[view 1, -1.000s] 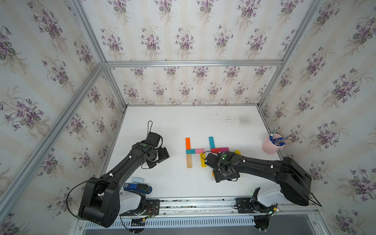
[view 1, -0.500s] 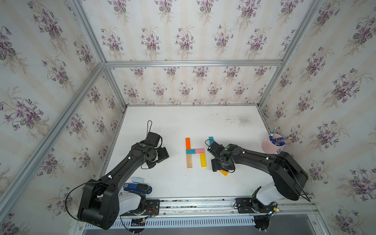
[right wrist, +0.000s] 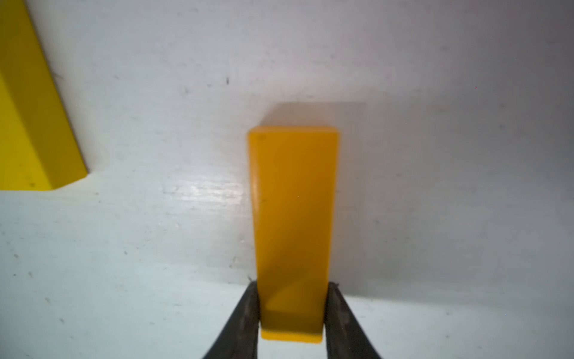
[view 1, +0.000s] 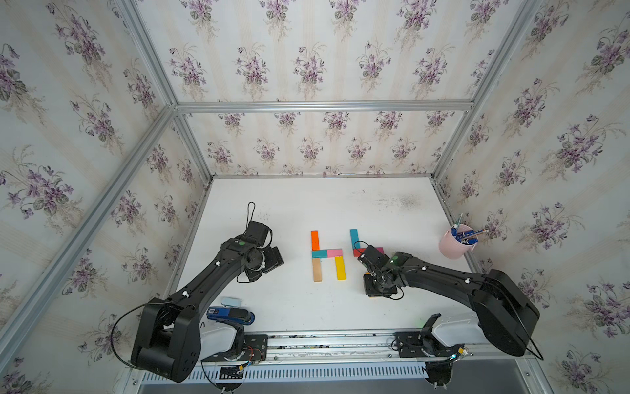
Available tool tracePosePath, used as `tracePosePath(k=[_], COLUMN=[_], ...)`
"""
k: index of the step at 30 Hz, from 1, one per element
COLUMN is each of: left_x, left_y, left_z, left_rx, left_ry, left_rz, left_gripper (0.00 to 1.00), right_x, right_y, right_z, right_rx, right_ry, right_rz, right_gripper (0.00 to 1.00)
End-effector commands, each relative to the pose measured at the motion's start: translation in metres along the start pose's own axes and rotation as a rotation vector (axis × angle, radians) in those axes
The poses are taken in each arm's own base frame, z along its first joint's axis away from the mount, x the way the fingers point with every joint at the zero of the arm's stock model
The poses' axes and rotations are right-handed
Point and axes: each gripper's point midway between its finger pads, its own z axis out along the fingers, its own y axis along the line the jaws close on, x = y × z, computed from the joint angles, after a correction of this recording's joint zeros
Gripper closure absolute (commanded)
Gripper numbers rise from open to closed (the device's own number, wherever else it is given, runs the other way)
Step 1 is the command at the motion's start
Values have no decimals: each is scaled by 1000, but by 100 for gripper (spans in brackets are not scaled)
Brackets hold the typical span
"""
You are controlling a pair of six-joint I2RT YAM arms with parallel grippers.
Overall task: Assemble the letter h with building blocks
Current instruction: Pick up the building block from the center of the board, then assemble the building block at the center of the board.
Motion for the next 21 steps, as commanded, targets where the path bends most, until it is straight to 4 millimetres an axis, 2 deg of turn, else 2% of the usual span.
tracePosePath(k=[1,5,9,21], left_x=[-2,-2,-2,-3], left_y=[-4,-2,0,-3], left_z=[-3,-7,-10,-9], left_rx=[11,8,1,8], left_ry=[-5,-14,-25,-19], left_rz=[5,5,8,6], left_gripper=[14,14,14,14], right_x=[-12,-34,-45,-33], right_y=[6,20,30,27], right_z=[-6,-7,-6,-8], right_rx=[-2,17,22,9], right_ry=[-27,-42,-30,14], right_rz=[-10,-28,-28,3], right_gripper=[73,76,78,79])
